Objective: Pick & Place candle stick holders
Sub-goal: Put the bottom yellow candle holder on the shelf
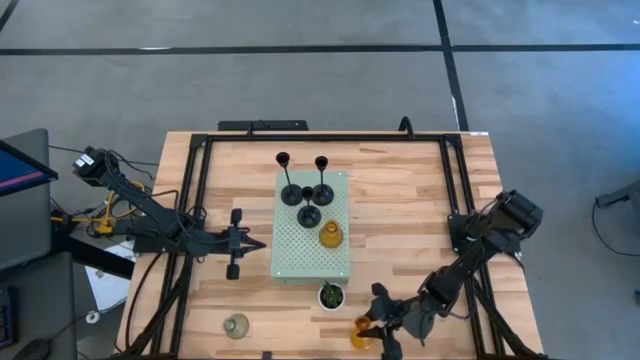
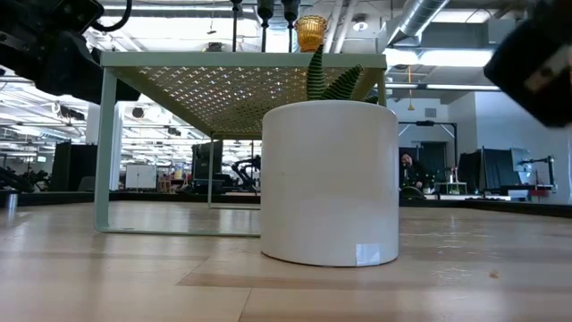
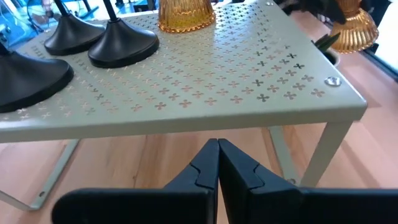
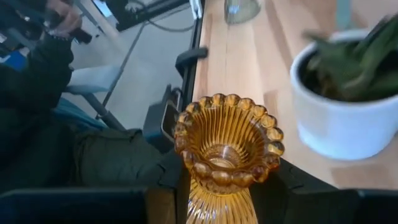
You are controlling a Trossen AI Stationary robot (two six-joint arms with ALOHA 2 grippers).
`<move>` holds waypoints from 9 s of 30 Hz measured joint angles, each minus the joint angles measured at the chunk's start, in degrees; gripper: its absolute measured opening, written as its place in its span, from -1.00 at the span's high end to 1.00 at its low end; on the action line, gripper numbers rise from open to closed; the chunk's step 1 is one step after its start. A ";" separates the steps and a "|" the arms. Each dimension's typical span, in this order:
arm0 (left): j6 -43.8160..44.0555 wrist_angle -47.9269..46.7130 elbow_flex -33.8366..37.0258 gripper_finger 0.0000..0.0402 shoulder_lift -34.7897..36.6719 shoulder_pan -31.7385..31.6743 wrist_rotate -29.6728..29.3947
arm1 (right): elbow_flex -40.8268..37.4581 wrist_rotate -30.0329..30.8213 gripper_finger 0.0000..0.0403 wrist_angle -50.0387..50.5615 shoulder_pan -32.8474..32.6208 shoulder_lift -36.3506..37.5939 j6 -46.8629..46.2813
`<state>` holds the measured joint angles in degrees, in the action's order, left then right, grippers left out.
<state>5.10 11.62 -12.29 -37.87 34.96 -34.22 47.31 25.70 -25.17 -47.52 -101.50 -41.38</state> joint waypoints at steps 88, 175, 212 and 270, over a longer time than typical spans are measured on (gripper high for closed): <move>-1.83 13.68 -4.42 0.96 -0.12 0.01 9.93 | 34.38 7.14 0.19 29.33 23.32 -7.29 20.73; -1.81 13.18 -4.42 0.96 -0.12 0.01 9.97 | 34.38 2.48 0.95 34.46 16.63 -1.25 26.30; -1.81 13.20 -4.42 0.96 -0.10 0.00 10.15 | 34.38 1.37 1.00 29.37 28.35 -5.43 28.38; -5.30 27.02 -20.35 0.96 -31.55 -4.05 -14.25 | 34.36 34.62 1.00 81.74 8.12 3.51 -12.69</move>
<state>-0.21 38.63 -32.64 -69.43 30.91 -48.47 81.67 60.32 56.58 -39.40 -98.00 -54.06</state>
